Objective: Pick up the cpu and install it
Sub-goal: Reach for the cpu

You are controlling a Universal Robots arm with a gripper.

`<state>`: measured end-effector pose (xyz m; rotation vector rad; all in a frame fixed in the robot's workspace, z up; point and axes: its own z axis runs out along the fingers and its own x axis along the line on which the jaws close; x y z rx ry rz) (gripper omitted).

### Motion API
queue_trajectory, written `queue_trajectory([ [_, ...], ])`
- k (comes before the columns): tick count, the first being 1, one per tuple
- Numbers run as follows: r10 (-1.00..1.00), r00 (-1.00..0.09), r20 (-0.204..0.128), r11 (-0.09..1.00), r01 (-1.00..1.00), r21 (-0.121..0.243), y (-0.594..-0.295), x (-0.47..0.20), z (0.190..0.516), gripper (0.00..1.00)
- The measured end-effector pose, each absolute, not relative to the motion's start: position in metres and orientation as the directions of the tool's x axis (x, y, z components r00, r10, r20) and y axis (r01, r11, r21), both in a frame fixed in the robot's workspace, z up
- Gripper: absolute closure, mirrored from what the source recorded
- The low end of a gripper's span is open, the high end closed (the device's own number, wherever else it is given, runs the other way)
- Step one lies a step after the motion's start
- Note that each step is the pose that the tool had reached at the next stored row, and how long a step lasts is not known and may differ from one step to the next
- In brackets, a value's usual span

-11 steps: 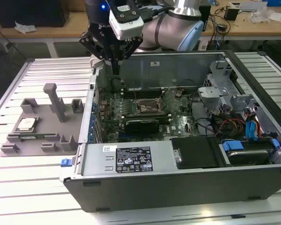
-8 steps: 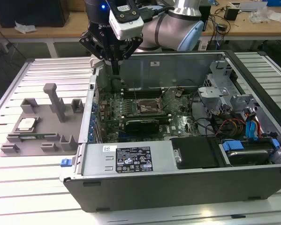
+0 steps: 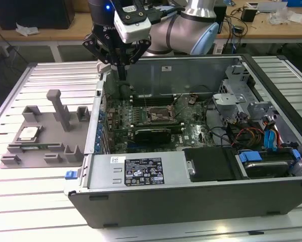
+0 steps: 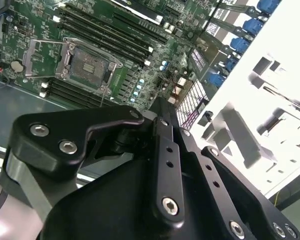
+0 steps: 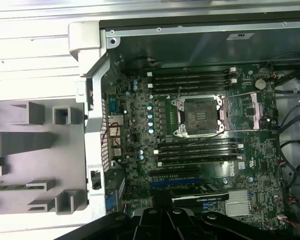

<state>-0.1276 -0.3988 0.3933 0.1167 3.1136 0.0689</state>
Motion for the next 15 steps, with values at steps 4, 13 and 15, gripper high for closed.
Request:
queue_trajectory([
  [4,0.075,-0.997,-0.023,0.996,0.074,0.045,-0.399,-0.131,0.393,0.89],
  [13,0.075,-0.997,-0.024,0.996,0.074,0.045,-0.399,-0.153,0.393,0.89],
  [15,0.075,-0.997,-0.024,0.996,0.074,0.045,-0.399,-0.155,0.393,0.89],
])
